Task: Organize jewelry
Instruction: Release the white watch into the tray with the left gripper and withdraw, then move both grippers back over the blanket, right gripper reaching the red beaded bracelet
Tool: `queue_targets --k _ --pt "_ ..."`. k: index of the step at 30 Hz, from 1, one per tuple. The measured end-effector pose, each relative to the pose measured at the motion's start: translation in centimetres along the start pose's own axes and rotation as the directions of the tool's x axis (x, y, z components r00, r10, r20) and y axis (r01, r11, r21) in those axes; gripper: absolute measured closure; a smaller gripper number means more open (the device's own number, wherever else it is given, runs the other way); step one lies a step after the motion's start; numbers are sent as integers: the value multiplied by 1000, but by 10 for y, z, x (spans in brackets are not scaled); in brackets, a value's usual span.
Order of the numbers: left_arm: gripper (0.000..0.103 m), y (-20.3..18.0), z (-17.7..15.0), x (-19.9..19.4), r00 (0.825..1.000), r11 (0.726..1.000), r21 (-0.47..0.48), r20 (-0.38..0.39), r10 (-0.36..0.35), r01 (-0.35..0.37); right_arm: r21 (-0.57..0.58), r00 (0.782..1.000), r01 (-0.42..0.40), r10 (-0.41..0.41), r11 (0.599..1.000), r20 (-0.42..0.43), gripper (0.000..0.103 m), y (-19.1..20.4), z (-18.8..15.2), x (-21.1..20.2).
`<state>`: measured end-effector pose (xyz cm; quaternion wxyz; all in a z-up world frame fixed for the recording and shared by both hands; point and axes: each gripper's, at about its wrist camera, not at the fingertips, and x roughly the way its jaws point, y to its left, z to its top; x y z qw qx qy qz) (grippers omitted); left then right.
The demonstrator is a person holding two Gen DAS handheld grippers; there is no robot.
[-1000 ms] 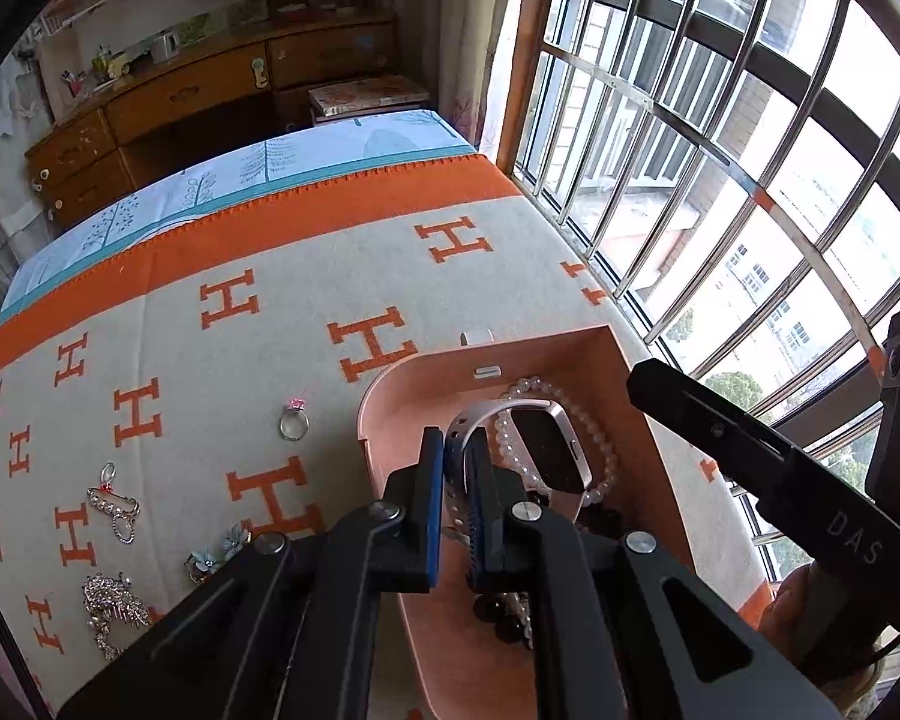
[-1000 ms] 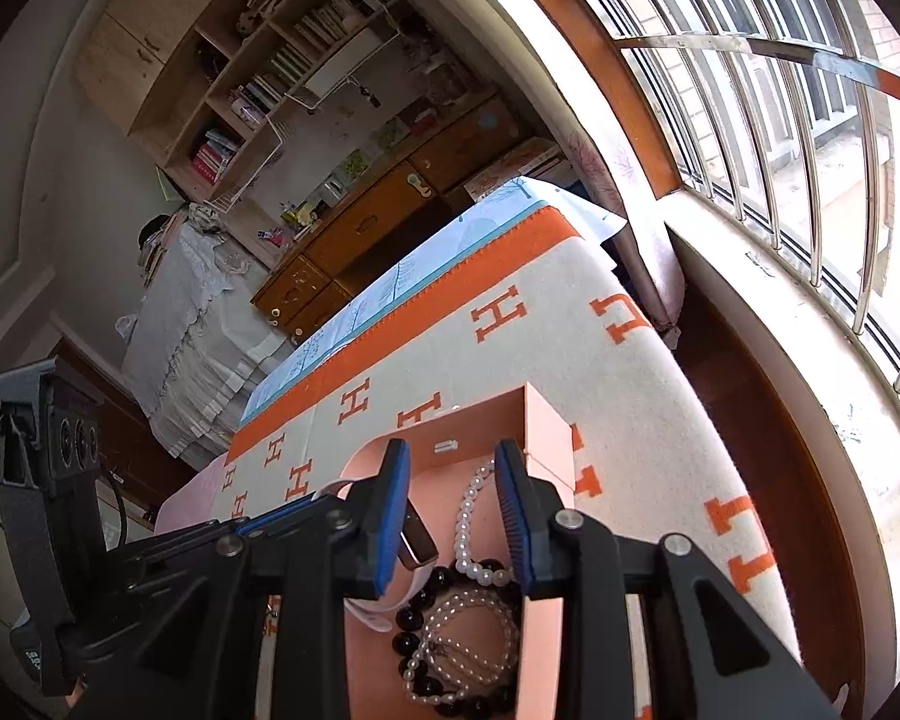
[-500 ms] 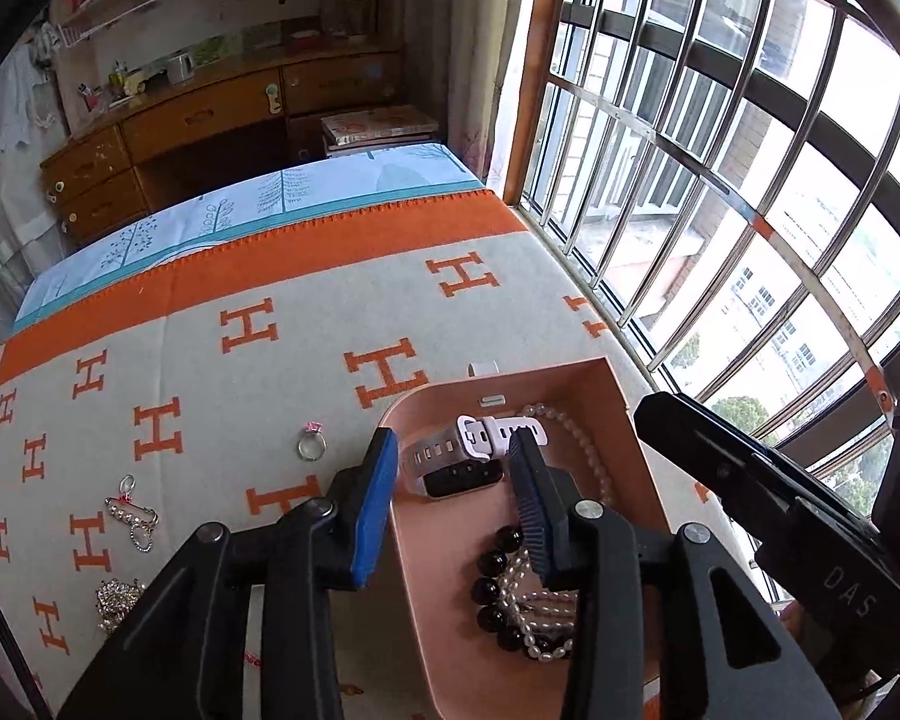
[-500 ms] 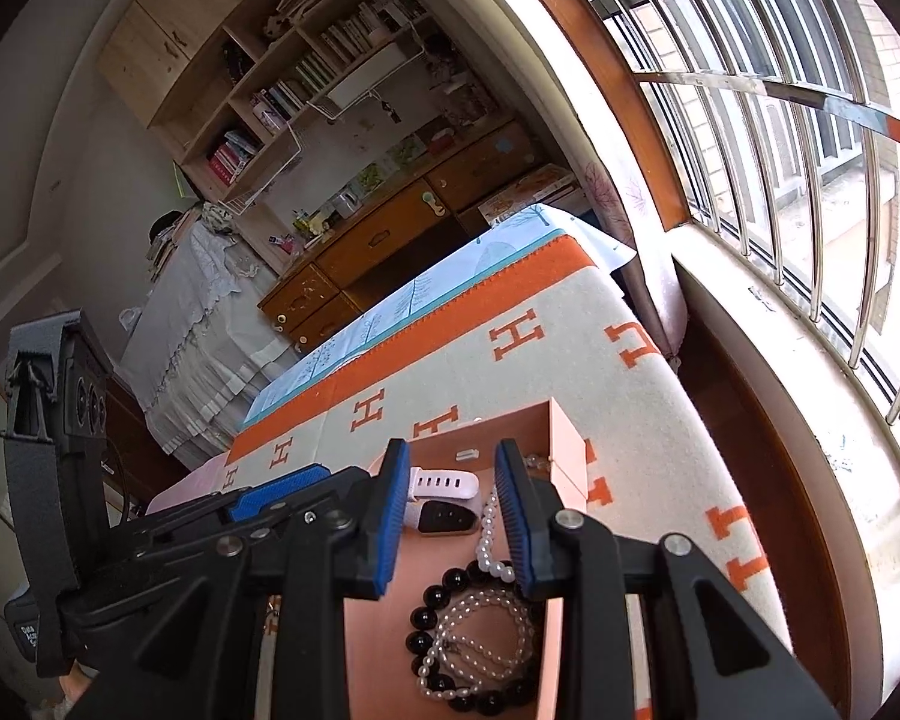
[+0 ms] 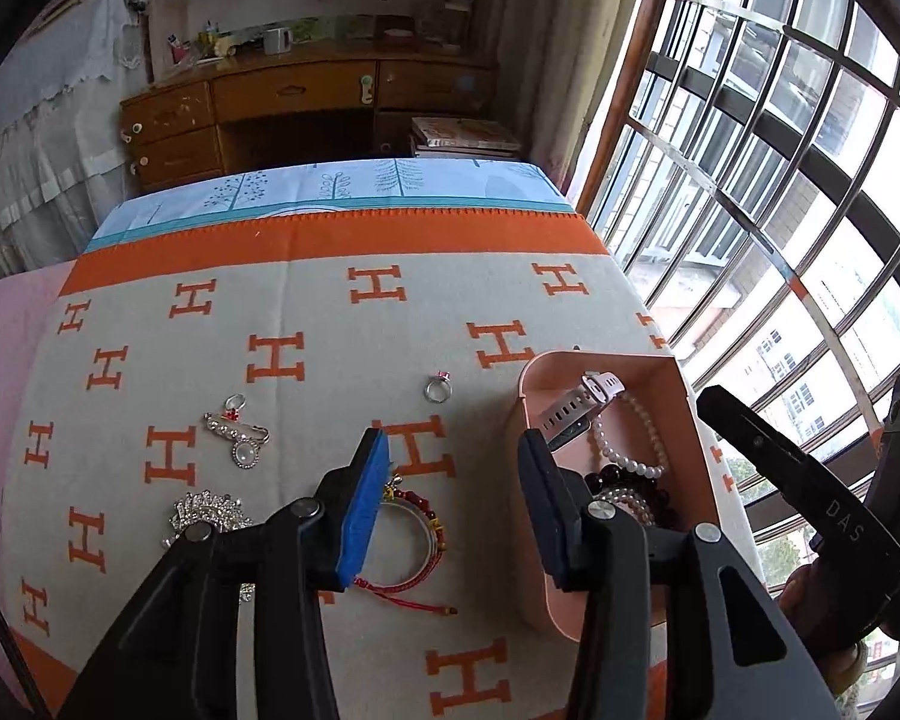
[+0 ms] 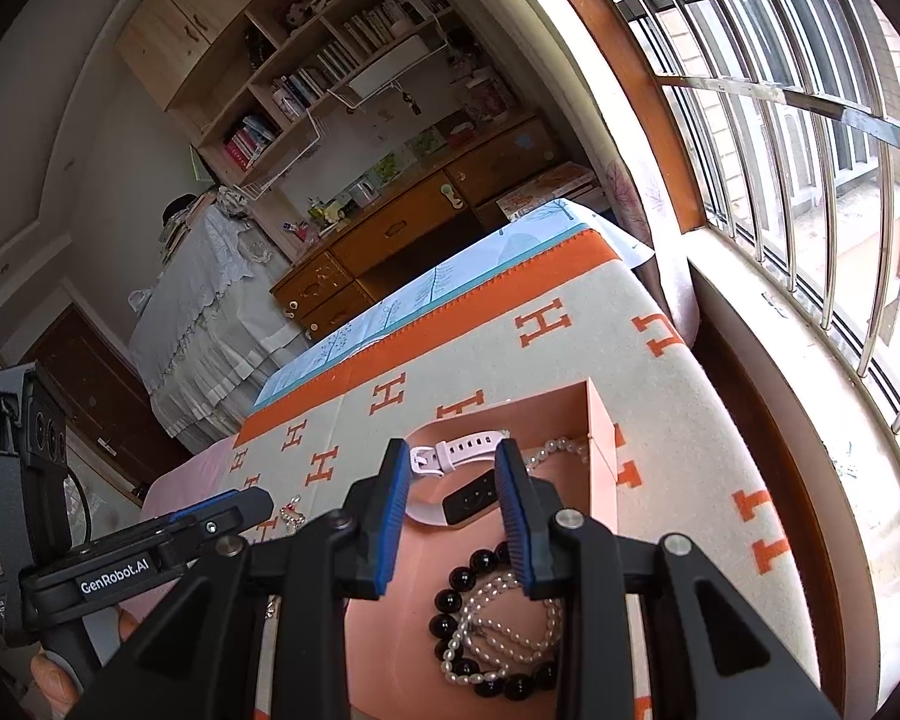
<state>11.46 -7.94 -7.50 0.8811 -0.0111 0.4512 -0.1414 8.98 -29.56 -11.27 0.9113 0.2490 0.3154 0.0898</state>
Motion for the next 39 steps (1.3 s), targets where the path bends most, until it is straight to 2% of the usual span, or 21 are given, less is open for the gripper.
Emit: queue_targets --k 7,15,21,27,29,32,36,39 --pt "58 21 -18 -23 999 999 -23 31 37 -36 -59 1000 -7 7 998 11 73 18 -6 -8" --pt "56 45 -34 -47 994 996 -58 82 68 -64 -162 999 -23 28 986 32 73 60 -16 -21" --pt "48 63 -40 -65 990 994 -88 123 72 -61 -224 998 -53 59 973 20 73 94 -27 -30" --pt "33 77 -45 -87 979 992 -102 183 86 -68 -282 996 -82 85 956 -2 73 125 -35 -35" --pt "22 82 -45 -93 975 991 -107 200 99 -79 -306 996 -92 93 948 -9 73 136 -38 -35" --pt "21 88 -47 -103 965 989 -111 229 126 -102 -340 995 -100 102 935 -14 63 152 -44 -36" --pt "20 95 -49 -110 958 985 -115 242 152 -127 -382 994 -103 104 918 -20 62 167 -47 -31" --pt "15 102 -49 -112 956 983 -125 244 164 -137 -395 993 -118 111 911 -40 62 174 -49 -25"
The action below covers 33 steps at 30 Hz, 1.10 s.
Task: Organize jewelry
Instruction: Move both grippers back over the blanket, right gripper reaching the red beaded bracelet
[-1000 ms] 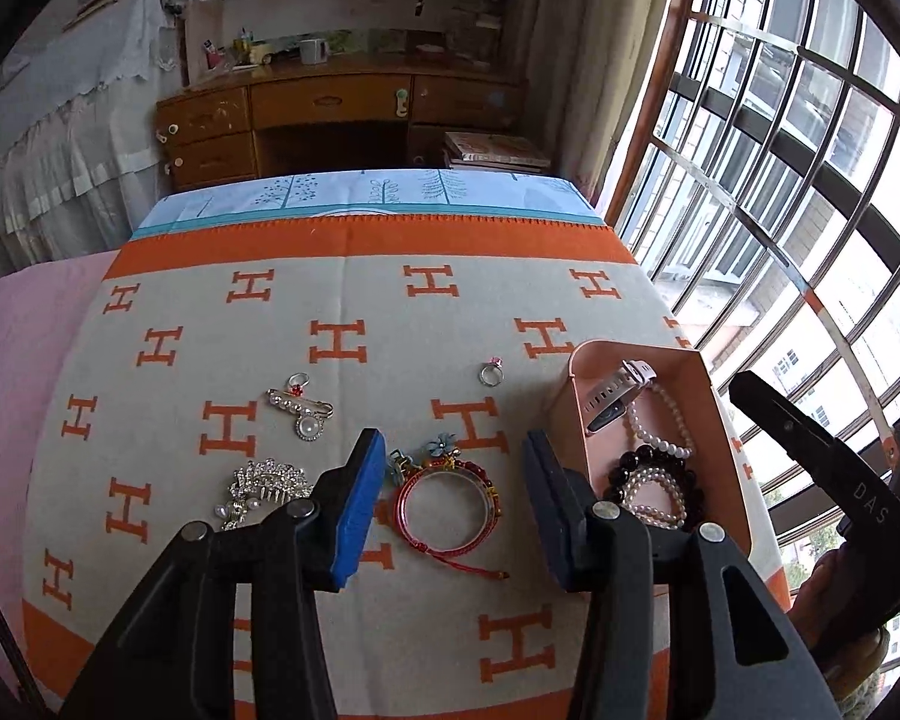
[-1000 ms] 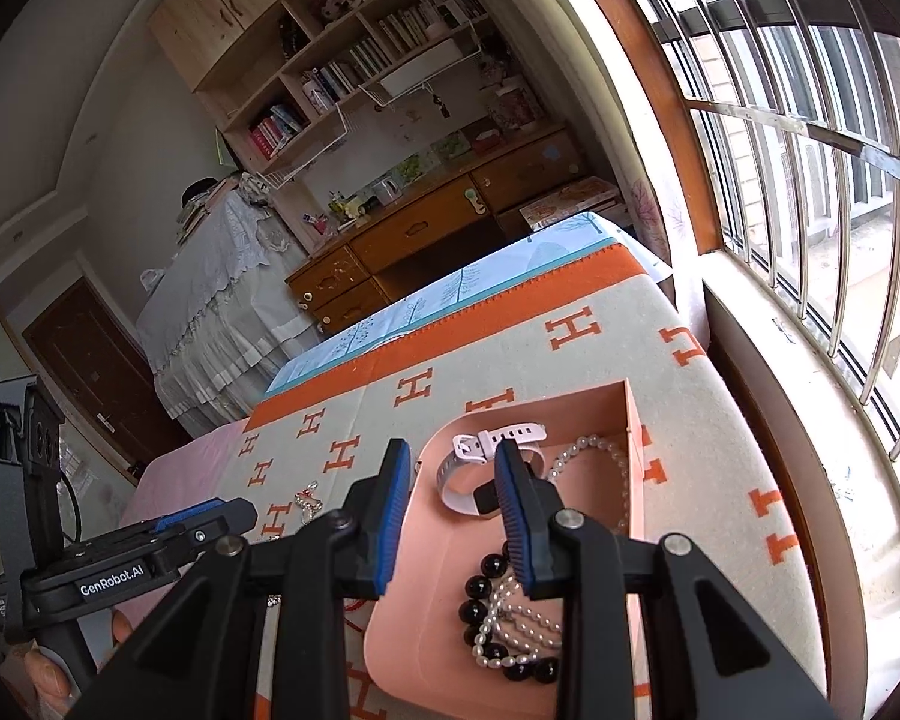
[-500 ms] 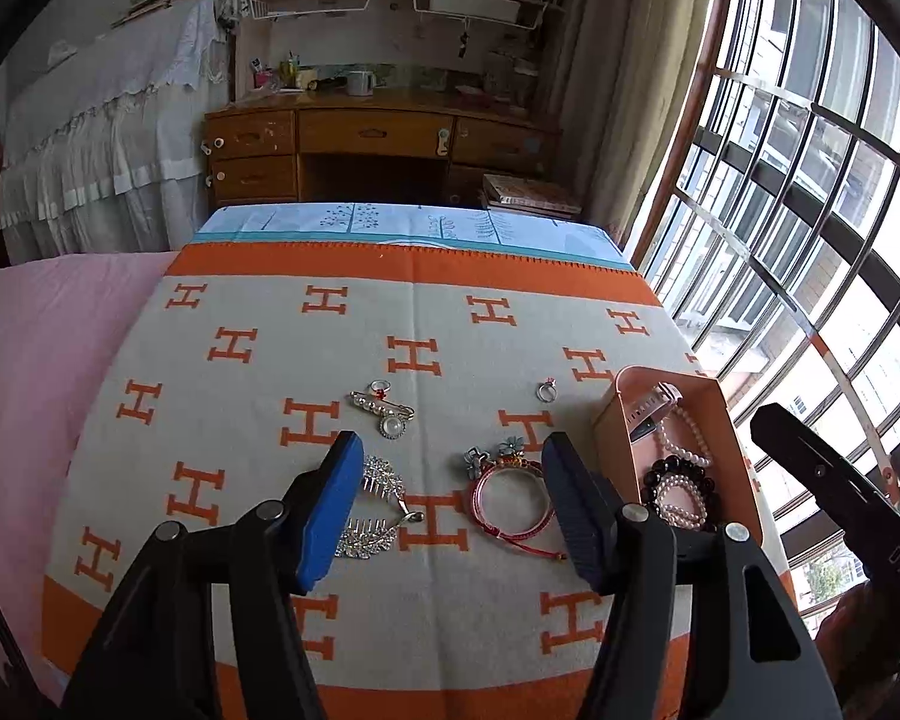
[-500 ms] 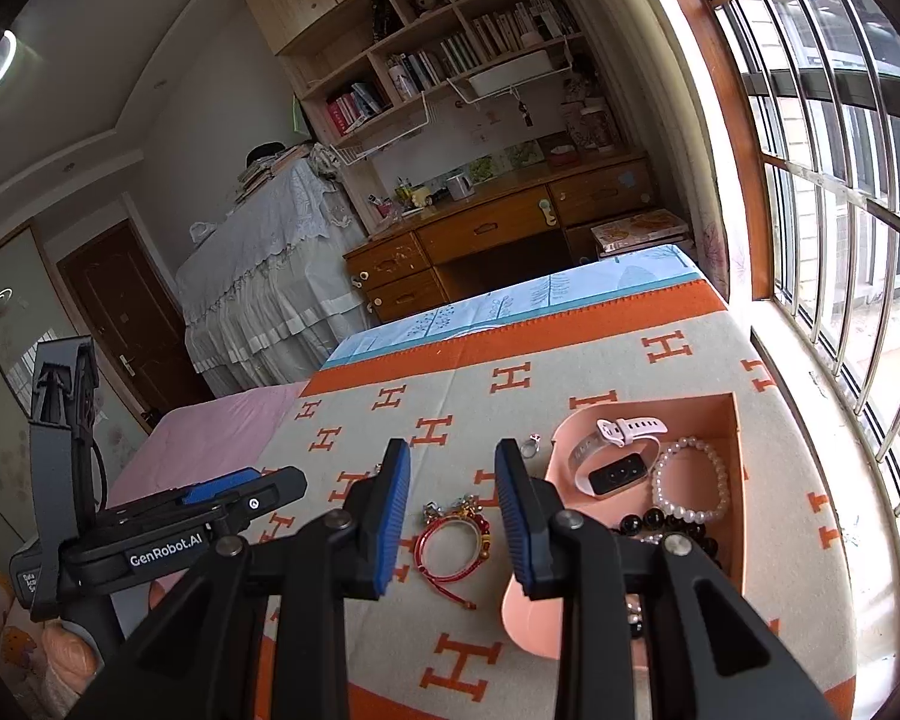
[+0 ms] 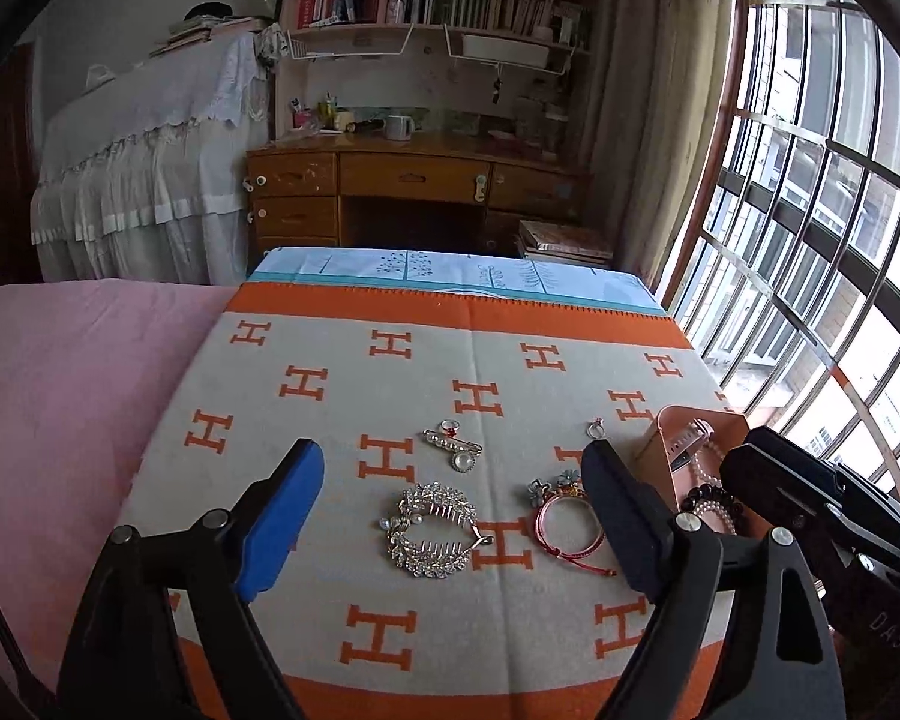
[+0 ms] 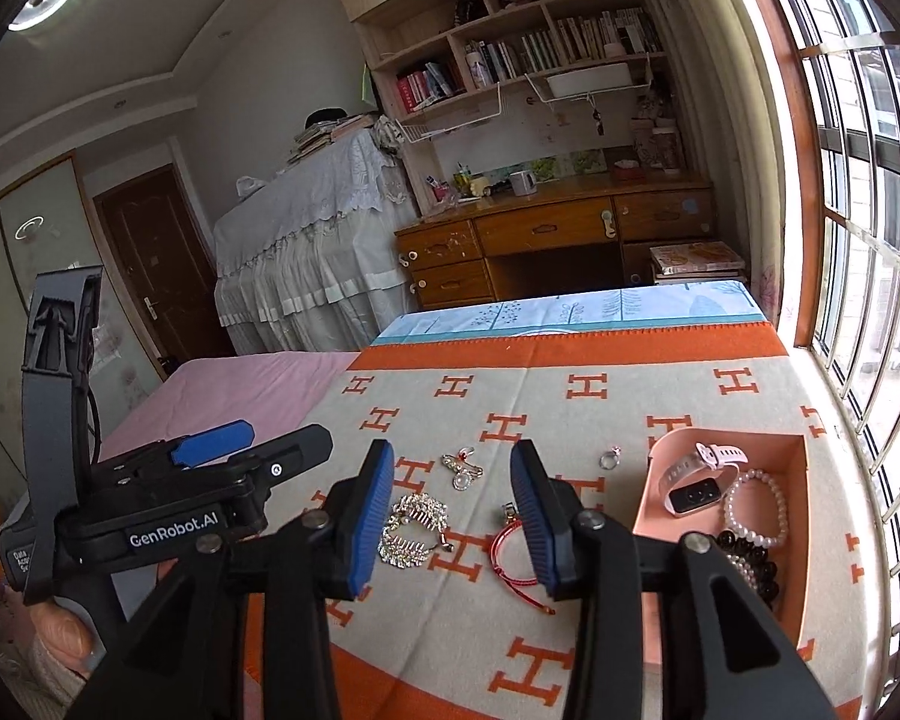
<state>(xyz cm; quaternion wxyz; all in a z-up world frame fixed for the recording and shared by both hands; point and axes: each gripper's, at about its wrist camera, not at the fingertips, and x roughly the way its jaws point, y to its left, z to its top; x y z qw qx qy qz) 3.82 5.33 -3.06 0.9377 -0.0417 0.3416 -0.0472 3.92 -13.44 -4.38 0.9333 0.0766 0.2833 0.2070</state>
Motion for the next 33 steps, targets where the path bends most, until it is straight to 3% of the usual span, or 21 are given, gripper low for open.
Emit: queue_targets --k 6,18,29,33 --pt "14 20 1 11 999 999 -23 -20 36 -36 -27 999 -10 9 1000 -44 62 10 1 21" --pt "14 42 -13 61 984 996 -30 -158 78 -84 -34 989 12 -17 999 -145 62 11 -1 55" --pt "14 66 -46 107 947 995 -25 -309 86 -99 -11 953 91 -90 996 -290 62 -6 -18 91" --pt "14 68 -49 115 944 997 -16 -322 69 -78 -17 935 115 -114 993 -337 62 -13 -26 104"
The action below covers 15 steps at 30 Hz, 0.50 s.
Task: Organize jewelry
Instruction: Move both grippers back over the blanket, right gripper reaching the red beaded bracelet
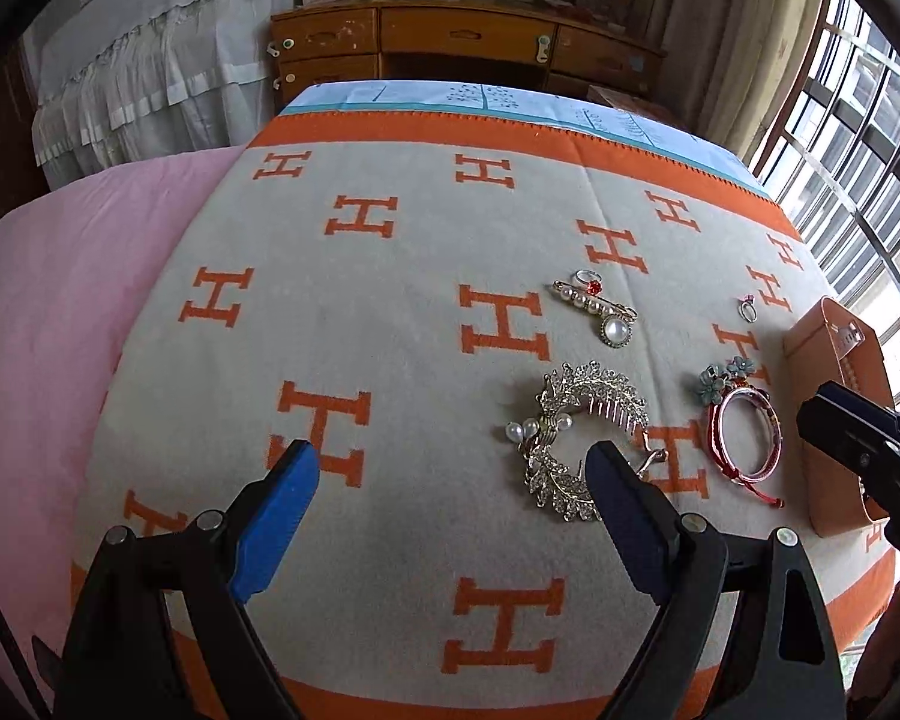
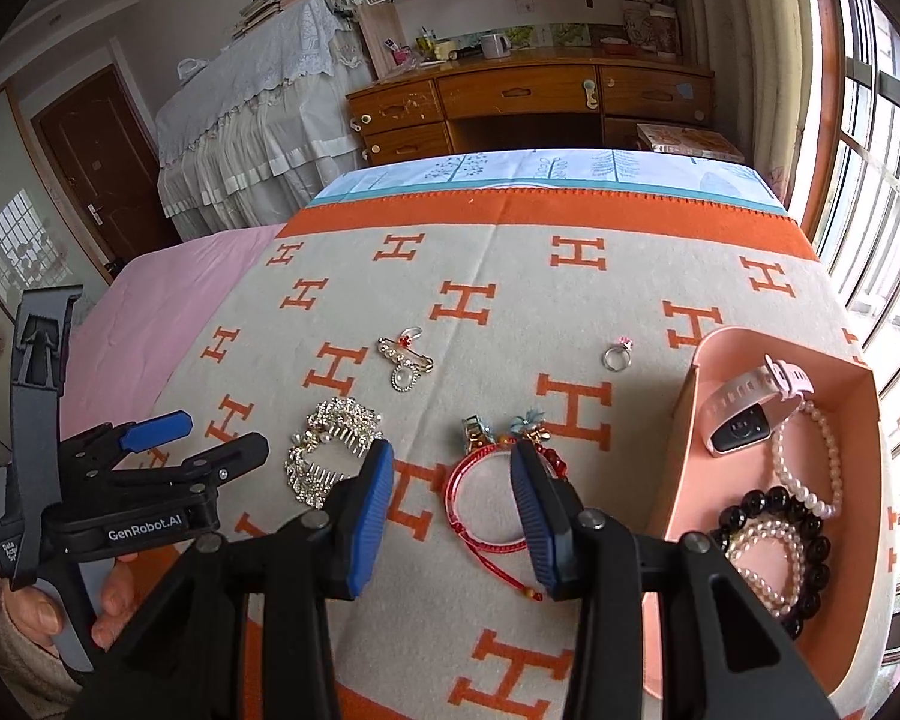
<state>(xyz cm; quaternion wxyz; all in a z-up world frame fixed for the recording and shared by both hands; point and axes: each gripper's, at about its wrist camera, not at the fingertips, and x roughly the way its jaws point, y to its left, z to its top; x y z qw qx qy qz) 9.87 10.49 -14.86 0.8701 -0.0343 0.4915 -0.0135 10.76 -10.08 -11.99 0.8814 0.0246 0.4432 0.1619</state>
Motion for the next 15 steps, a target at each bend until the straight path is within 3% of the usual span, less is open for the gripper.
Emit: queue_targets --k 6,10,15 --pt "14 -1 0 12 999 999 15 -32 -34 34 -4 994 -38 38 999 -105 62 0 -5 29" --pt "14 -1 0 15 999 999 18 -35 -38 38 -35 985 -19 12 999 -170 63 3 -12 48" --pt "14 -2 1 18 998 999 21 -39 -41 42 -67 984 -15 3 998 -176 72 6 -13 56"
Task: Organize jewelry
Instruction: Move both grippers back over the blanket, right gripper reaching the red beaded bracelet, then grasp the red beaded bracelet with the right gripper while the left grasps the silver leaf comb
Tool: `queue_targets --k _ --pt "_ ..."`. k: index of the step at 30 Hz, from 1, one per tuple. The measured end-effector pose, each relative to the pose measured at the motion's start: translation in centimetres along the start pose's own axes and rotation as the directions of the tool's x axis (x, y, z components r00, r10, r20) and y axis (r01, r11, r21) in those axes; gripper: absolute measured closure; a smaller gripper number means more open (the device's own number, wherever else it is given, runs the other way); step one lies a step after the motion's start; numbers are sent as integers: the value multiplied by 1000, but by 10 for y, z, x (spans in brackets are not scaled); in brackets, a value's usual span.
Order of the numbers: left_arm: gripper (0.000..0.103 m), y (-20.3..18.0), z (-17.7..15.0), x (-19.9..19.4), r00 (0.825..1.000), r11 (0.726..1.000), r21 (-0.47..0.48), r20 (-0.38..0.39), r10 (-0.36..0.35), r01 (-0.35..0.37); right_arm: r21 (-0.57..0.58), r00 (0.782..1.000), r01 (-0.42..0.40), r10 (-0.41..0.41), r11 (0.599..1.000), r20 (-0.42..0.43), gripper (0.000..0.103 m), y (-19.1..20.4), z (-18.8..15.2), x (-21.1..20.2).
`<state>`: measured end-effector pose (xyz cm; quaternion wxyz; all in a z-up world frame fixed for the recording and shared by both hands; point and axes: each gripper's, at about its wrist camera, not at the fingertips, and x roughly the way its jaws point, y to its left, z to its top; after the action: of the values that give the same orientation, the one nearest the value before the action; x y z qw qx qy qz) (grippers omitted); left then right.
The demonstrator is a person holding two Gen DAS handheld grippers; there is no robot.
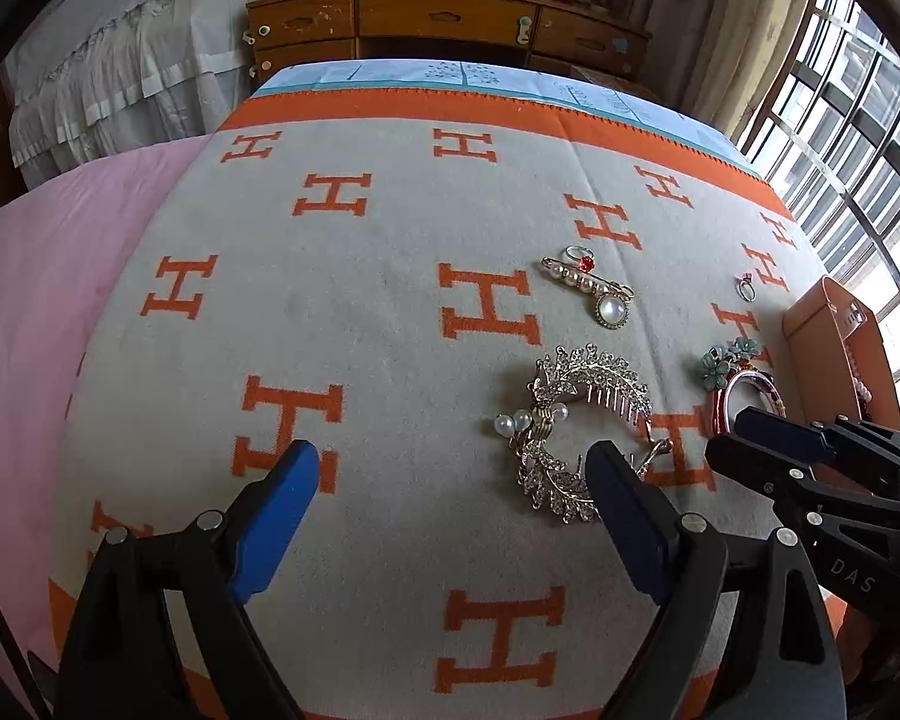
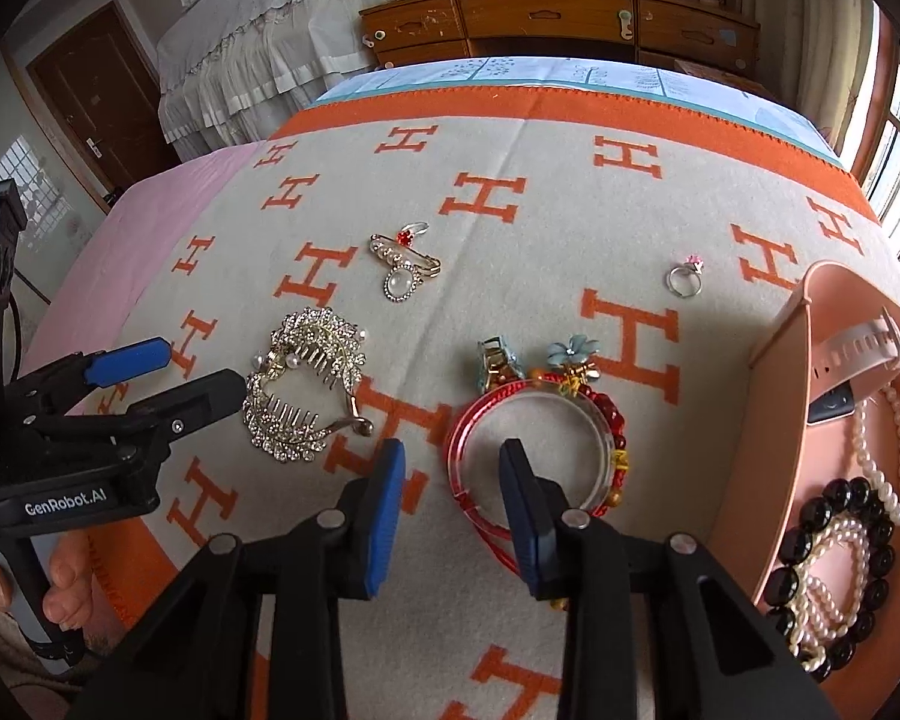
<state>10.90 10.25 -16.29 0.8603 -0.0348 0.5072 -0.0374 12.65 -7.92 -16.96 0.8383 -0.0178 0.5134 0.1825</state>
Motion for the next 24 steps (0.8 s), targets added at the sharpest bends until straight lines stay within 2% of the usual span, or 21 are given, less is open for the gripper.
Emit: queue_targets --k 4,6,8,11,15,19,24 --pt "14 -2 0 2 1000 1000 11 -2 3 -3 -41 999 29 -28 999 22 80 5 2 3" --pt "14 -3 1 2 1000 1000 19 -3 -1 1 -78 997 73 -70 994 38 91 10 0 3" --pt "14 -5 3 4 1000 999 33 -14 -21 21 -105 994 106 -102 989 48 96 12 -1 3" --pt "14 -11 9 10 998 995 82 -35 -50 53 -86 997 71 -67 994 46 97 8 -3 0" --pt "14 -23 19 18 997 979 195 -52 -54 63 -76 998 42 -39 996 46 97 5 -7 -2" --pt "14 -32 28 27 998 949 314 -63 -24 43 -63 998 27 -24 998 52 97 2 -11 -6" --pt "14 -41 35 35 994 907 415 -105 -28 69 -33 998 15 -13 999 60 97 -7 -14 -9"
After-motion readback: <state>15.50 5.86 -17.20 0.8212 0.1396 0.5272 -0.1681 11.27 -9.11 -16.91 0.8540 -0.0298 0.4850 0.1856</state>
